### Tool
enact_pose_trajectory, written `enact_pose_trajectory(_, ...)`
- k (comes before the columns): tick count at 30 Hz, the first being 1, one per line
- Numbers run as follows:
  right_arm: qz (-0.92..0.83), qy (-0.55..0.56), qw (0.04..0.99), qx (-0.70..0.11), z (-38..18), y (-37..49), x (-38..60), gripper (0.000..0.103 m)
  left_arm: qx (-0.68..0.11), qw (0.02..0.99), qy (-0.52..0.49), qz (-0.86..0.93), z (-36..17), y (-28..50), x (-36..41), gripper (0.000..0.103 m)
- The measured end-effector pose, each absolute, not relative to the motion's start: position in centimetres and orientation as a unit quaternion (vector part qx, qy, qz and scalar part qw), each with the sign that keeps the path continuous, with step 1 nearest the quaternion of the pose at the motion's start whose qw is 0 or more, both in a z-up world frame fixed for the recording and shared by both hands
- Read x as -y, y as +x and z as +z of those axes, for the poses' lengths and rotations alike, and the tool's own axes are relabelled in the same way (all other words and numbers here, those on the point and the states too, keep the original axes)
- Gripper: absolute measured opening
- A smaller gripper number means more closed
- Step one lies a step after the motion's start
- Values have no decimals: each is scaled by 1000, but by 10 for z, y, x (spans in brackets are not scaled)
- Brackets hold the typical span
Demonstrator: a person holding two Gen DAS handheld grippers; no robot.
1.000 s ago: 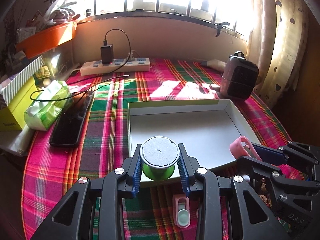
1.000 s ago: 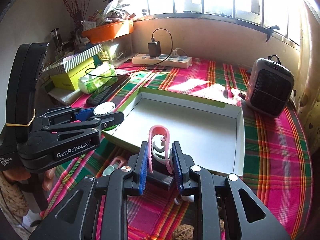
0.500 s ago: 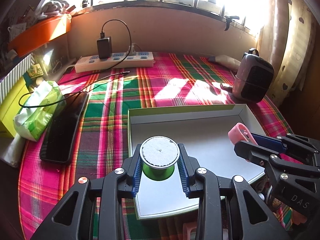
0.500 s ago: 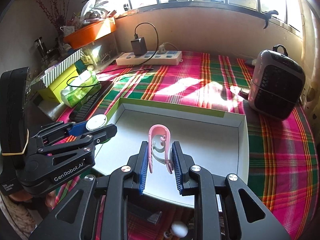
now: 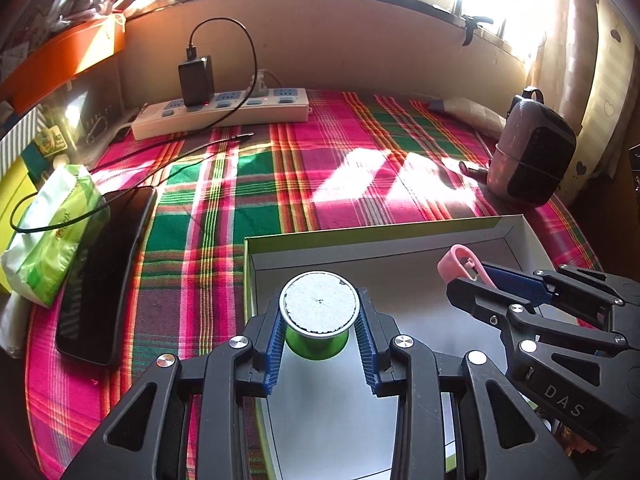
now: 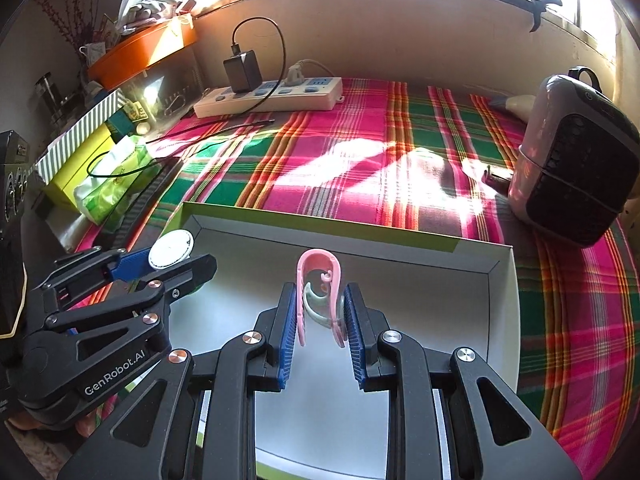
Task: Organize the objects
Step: 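Carry green spool with left tool while right tool carries pink clip into box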
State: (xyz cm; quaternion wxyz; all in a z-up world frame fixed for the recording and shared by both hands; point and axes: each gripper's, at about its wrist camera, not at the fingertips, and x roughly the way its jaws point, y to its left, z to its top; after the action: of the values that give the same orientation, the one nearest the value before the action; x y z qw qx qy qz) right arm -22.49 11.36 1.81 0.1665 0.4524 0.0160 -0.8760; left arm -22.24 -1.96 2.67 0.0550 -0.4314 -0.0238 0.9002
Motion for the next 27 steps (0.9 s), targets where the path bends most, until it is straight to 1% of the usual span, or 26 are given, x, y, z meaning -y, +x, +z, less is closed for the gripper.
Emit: enact_pose_trajectory(27,-872,468,143,-14,3,-240,-116,25,3,58,-439,897,17,-238,7,31)
